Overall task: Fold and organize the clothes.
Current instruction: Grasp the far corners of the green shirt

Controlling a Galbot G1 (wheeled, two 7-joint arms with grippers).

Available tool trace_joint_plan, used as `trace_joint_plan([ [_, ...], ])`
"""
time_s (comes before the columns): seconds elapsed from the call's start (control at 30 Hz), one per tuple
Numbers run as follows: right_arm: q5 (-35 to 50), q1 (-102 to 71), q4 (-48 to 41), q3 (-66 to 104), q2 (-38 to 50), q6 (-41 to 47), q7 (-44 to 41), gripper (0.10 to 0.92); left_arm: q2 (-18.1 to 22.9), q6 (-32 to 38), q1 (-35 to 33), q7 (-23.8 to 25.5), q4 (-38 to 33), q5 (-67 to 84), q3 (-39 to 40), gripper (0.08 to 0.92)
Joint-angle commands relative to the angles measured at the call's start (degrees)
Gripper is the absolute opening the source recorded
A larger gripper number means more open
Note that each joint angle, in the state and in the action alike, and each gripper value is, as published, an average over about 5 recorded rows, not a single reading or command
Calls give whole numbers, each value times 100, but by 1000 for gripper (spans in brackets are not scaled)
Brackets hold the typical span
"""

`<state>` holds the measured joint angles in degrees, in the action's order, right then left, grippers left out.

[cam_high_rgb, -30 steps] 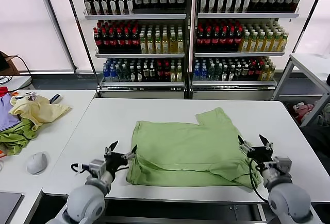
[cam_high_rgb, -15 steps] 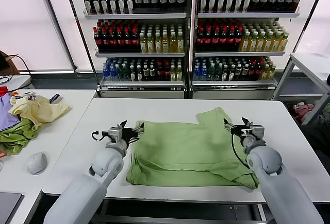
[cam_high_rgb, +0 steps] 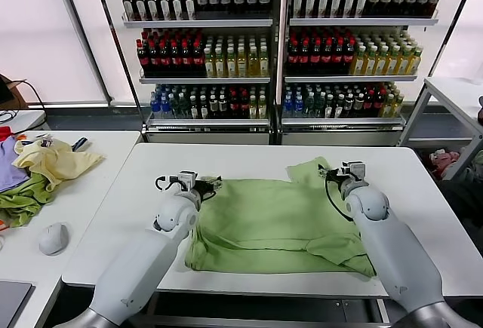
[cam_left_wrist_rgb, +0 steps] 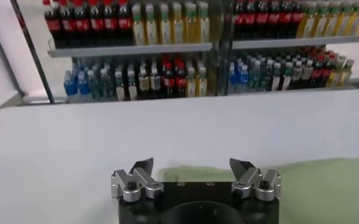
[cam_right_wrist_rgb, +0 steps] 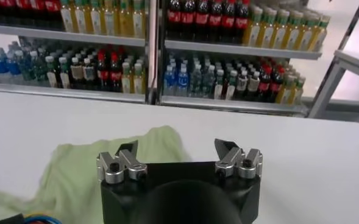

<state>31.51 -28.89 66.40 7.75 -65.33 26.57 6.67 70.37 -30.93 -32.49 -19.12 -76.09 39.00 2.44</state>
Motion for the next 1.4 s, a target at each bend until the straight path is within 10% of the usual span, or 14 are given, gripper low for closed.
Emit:
trace_joint_plan([
  [0.03, 49, 663, -1254, -231, -290, -25, -178, 823, 154, -174, 298, -20, 545, 179, 118, 823],
  [0.5, 295, 636, -1628, -202, -458, 388, -506, 743, 15, -240, 75, -85, 319, 456, 66, 799],
  [1.17, 85, 31, -644, -260, -129, -143, -705, 182, -252, -183, -272, 113, -127, 610, -51, 237],
  [1.4, 340, -629, 777, 138, 236, -413, -554, 119, -564, 25, -616, 146, -836, 668, -223, 117],
])
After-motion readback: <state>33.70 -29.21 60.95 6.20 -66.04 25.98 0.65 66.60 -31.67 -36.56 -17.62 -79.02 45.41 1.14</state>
